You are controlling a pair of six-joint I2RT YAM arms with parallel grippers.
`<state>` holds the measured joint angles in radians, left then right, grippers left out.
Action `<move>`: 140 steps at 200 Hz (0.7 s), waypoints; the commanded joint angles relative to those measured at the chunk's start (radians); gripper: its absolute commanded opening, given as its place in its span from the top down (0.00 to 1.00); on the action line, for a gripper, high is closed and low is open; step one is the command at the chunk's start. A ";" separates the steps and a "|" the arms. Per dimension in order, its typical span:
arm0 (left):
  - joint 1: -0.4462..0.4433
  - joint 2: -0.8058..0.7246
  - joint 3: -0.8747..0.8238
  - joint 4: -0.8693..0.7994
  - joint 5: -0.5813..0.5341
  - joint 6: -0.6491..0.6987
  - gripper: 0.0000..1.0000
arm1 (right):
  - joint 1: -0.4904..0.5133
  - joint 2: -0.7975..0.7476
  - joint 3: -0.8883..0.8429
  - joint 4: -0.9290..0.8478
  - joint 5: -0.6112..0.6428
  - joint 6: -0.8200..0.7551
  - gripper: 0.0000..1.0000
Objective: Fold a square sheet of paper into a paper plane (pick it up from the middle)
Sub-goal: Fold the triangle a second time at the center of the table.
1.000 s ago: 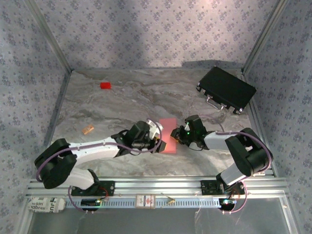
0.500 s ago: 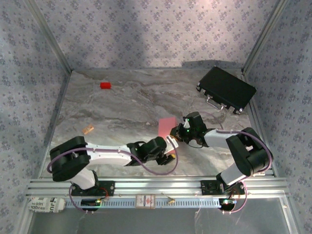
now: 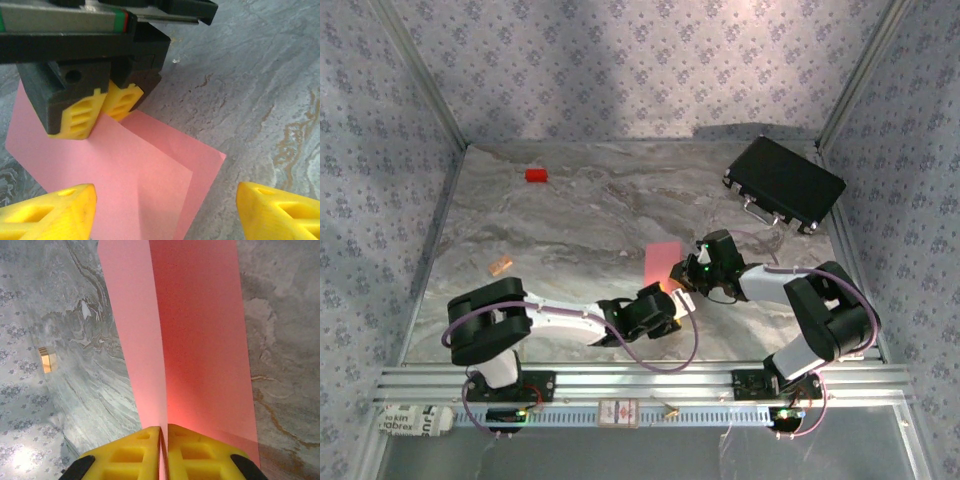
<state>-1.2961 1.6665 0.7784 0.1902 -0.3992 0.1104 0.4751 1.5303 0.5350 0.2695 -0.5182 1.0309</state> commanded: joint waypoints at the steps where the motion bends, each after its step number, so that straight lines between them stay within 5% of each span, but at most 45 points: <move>1: -0.002 0.033 0.045 0.030 -0.035 0.031 0.29 | -0.009 -0.017 0.020 -0.019 -0.021 -0.004 0.88; 32: -0.002 0.049 0.059 0.032 -0.033 0.031 0.38 | -0.013 -0.017 0.022 -0.019 -0.022 -0.005 0.88; 140: 0.001 0.037 0.069 -0.017 -0.035 0.001 0.90 | -0.017 -0.026 0.010 -0.019 -0.019 -0.005 0.85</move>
<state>-1.2961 1.7100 0.8127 0.1997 -0.4374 0.1284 0.4660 1.5295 0.5350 0.2653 -0.5220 1.0306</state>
